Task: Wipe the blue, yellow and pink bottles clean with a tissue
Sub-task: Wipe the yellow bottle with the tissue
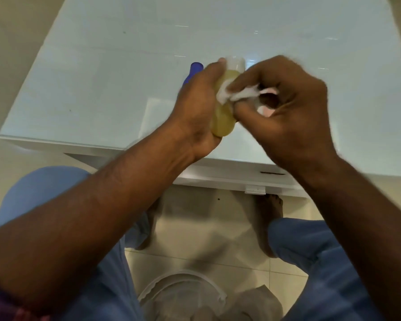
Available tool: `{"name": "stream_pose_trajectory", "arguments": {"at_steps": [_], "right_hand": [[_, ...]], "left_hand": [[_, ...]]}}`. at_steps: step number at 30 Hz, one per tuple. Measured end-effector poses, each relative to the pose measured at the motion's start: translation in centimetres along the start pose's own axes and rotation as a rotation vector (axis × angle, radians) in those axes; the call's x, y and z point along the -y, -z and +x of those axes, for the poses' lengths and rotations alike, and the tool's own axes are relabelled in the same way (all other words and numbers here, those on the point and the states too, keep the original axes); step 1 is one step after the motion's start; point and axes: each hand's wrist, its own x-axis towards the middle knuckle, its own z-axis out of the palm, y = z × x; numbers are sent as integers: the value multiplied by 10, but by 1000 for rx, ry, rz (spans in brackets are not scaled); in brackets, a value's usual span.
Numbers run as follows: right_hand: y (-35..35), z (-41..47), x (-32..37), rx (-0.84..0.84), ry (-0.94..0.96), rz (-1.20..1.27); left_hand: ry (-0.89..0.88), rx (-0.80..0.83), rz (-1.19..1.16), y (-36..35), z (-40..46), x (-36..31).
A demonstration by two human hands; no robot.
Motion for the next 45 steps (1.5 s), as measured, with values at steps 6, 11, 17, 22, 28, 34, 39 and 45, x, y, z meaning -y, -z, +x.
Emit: {"name": "stream_pose_trajectory", "arguments": {"at_steps": [6,11,17,22,28,34,39,45], "right_hand": [[-3,-5,2,33,68,-69],[0,5,-3,-150,-24,-12],[-12,-10,4,138,76,-74],[-1,5,2,-159,-86,72],[-11,-10,6,171,16,-4],[2,3,1,-80,-184,228],[-4,-7,4,85,-119,94],[1,-2,4,24,-170,213]], "left_hand": [[-19,-13,-22,6,3,-9],[-48,34,1,-5,-3,-3],[13,-27,-58,3,0,-9],[-43,-11,22,-5,-8,-5],[63,-14,-67,5,-4,-10],[-37,-94,-23,1,-5,-10],[23,-76,-22,2,-4,-11],[-37,-90,67,4,-2,-14]]}}
